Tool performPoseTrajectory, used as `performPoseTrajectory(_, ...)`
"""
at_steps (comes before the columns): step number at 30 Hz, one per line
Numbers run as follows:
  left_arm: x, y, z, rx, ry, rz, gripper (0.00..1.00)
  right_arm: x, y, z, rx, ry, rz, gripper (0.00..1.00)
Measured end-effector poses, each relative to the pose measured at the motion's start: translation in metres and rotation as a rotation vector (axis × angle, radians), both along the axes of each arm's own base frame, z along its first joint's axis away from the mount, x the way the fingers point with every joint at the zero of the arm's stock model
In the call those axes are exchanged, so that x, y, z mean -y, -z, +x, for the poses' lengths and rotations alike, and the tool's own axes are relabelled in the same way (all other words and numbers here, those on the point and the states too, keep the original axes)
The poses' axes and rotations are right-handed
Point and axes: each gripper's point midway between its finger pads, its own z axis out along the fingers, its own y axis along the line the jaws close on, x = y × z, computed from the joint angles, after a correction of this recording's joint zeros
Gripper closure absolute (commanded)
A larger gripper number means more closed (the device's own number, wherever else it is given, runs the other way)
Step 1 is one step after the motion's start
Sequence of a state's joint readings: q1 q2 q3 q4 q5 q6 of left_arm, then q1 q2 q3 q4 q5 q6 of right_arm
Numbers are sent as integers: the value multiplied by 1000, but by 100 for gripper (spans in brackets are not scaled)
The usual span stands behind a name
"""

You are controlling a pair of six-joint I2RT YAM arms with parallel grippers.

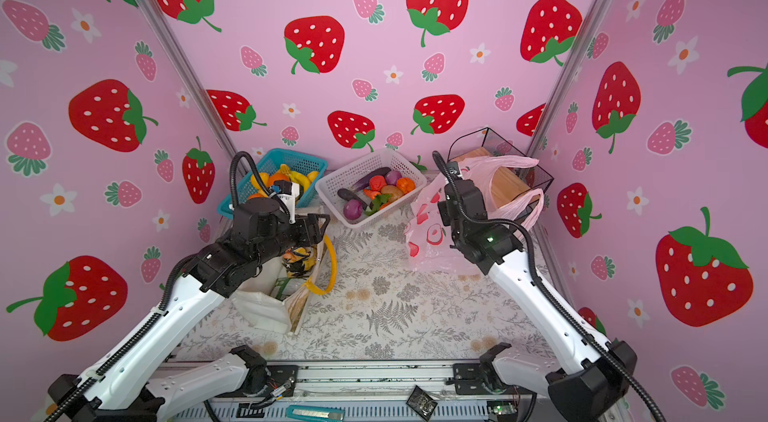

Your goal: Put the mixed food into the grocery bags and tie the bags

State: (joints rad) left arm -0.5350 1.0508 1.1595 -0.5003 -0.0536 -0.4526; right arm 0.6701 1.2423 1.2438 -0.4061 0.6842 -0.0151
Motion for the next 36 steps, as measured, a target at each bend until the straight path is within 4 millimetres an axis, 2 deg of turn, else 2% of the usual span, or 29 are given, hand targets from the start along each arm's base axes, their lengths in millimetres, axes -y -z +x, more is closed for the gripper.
performPoseTrajectory(2,0,3,0,-6,0,3,30,-22,17,3,-29,10,-124,100)
performPoseTrajectory(4,-1,5,0,-9,-5,9,30,-47,43,1,-67,-18,-227,100)
performPoseTrajectory(7,-5,11,1,-19,-26,27,30,-80,89,-13,-131,-109,-353,100)
performPoseTrajectory(9,-10,17,1,-30,-46,45,30,-100,111,-26,-174,-197,-365,98)
performPoseTrajectory(11,-15,20,0,-35,-69,58,30,-123,127,-40,-217,-314,-311,91)
performPoseTrajectory(16,-31,19,-7,-13,-126,57,30,-177,148,-66,-314,-560,-50,79)
performPoseTrajectory(20,-41,10,-13,21,-154,46,30,-210,157,-86,-402,-700,107,59)
performPoseTrajectory(22,-43,8,-14,31,-160,44,30,-221,162,-97,-448,-761,150,52)
performPoseTrajectory(24,-44,7,-14,33,-163,46,30,-229,162,-107,-486,-815,190,49)
performPoseTrajectory(25,-43,8,-14,32,-163,47,30,-233,159,-113,-500,-851,209,44)
performPoseTrajectory(27,-43,8,-14,32,-161,49,30,-237,150,-124,-512,-906,245,42)
performPoseTrajectory(29,-43,8,-14,32,-156,50,30,-239,133,-134,-504,-966,281,40)
performPoseTrajectory(34,-34,7,-16,34,-99,43,30,-237,66,-168,-423,-1154,391,37)
performPoseTrajectory(36,-28,7,-19,36,-57,44,30,-237,46,-179,-400,-1222,428,37)
